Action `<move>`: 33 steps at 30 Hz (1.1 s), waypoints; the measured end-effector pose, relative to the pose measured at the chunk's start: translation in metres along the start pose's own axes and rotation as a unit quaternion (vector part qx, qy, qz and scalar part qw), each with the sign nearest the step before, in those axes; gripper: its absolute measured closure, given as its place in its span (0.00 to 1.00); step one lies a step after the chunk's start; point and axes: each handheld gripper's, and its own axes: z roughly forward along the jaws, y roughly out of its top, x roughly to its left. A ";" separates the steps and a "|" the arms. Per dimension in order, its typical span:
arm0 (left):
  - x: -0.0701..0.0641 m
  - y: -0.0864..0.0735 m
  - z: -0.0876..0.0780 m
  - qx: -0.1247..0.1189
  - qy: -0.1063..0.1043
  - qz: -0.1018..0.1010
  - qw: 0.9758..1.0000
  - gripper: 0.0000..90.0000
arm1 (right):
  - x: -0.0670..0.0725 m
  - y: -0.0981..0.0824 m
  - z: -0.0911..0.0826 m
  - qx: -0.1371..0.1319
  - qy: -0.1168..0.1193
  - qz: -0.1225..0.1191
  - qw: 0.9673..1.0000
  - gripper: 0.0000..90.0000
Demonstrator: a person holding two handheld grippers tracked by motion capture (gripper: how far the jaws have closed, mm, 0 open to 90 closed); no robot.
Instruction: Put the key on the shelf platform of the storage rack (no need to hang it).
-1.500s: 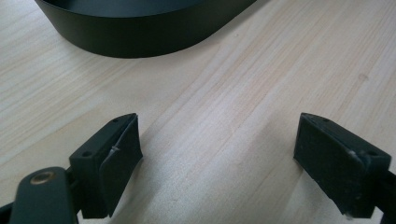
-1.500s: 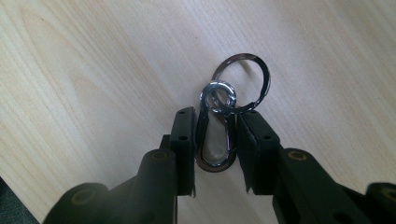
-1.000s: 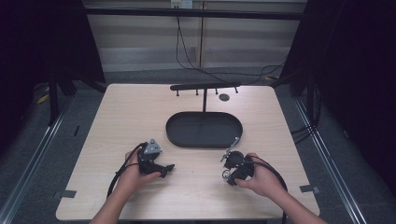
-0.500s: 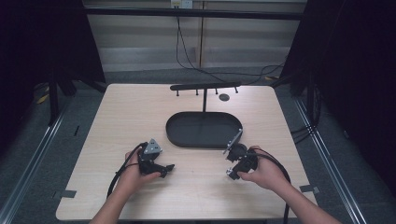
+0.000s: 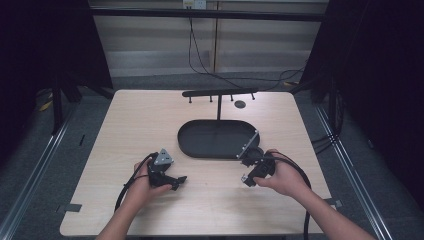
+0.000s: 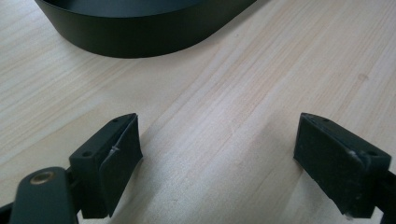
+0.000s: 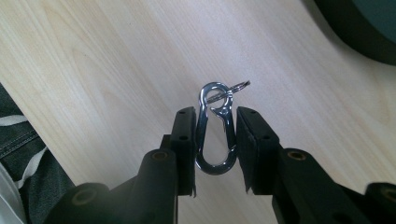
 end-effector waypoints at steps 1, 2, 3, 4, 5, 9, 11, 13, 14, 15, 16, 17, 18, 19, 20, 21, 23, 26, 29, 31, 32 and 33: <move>0.000 0.000 0.000 0.000 0.000 0.000 1.000 0.16 | 0.000 0.000 0.000 0.000 0.000 0.000 1.000 0.77; 0.000 0.000 0.000 0.000 0.000 0.000 1.000 0.16 | 0.000 0.003 -0.002 0.003 -0.003 -0.002 1.000 0.77; 0.000 0.000 0.000 0.000 0.000 0.000 1.000 0.16 | 0.000 0.003 -0.002 0.003 -0.003 -0.002 1.000 0.77; 0.000 0.000 0.000 0.000 0.000 0.000 1.000 0.16 | -0.001 0.004 -0.003 0.003 -0.003 -0.004 1.000 0.77; 0.000 0.000 0.000 0.000 0.000 0.000 1.000 0.16 | -0.001 0.007 -0.006 0.009 -0.005 -0.005 1.000 0.77; 0.000 0.000 0.000 0.000 0.000 0.000 1.000 0.16 | -0.002 0.012 -0.008 0.005 -0.007 -0.006 1.000 0.77; 0.000 0.000 0.000 0.000 0.000 0.000 1.000 0.16 | -0.003 0.014 -0.010 0.005 -0.006 -0.005 1.000 0.77; 0.000 0.000 0.000 0.000 0.000 0.000 1.000 0.16 | -0.006 0.016 -0.011 0.003 -0.007 -0.006 1.000 0.77; 0.000 0.000 0.000 0.000 0.000 0.000 1.000 0.16 | -0.006 0.016 -0.012 0.004 -0.007 -0.003 1.000 0.77; 0.000 0.000 0.000 0.000 0.000 0.000 1.000 0.16 | -0.008 0.017 -0.012 -0.001 -0.008 -0.003 1.000 0.77; 0.000 0.000 0.000 0.000 0.000 0.000 1.000 0.16 | -0.009 0.018 -0.014 -0.001 -0.009 0.000 1.000 0.77; 0.000 0.000 0.000 0.000 0.000 0.000 1.000 0.16 | -0.009 0.018 -0.014 -0.001 -0.009 0.000 1.000 0.77; 0.000 0.000 0.000 0.000 0.000 0.000 1.000 0.16 | -0.012 0.020 -0.015 -0.004 -0.013 0.001 1.000 0.77; 0.000 0.000 0.000 -0.001 0.001 0.000 1.000 0.16 | -0.013 0.021 -0.017 -0.002 -0.013 0.003 1.000 0.77; 0.000 0.000 0.000 0.000 0.000 0.000 1.000 0.16 | -0.014 0.022 -0.017 -0.003 -0.013 0.005 1.000 0.77; 0.000 0.000 0.000 0.000 0.000 0.000 1.000 0.16 | -0.015 0.023 -0.018 -0.002 -0.016 0.005 1.000 0.77; 0.000 0.000 0.000 0.000 0.000 0.000 1.000 0.16 | -0.017 0.025 -0.019 -0.003 -0.019 0.005 1.000 0.77; 0.000 0.000 0.000 0.000 0.000 0.000 1.000 0.16 | -0.020 0.027 -0.021 -0.009 -0.018 0.007 1.000 0.77; 0.000 0.000 0.000 0.000 0.000 0.000 1.000 0.16 | -0.023 0.030 -0.024 -0.013 -0.017 0.016 1.000 0.77; 0.000 0.000 0.000 0.000 0.000 0.000 1.000 0.16 | -0.024 0.031 -0.024 -0.016 -0.016 0.016 1.000 0.77; 0.000 0.000 0.000 0.000 0.000 0.000 1.000 0.16 | -0.028 0.032 -0.024 -0.019 -0.015 0.020 1.000 0.77; 0.000 0.000 0.000 0.000 0.000 0.000 1.000 0.16 | -0.029 0.033 -0.024 -0.019 -0.017 0.021 0.999 0.77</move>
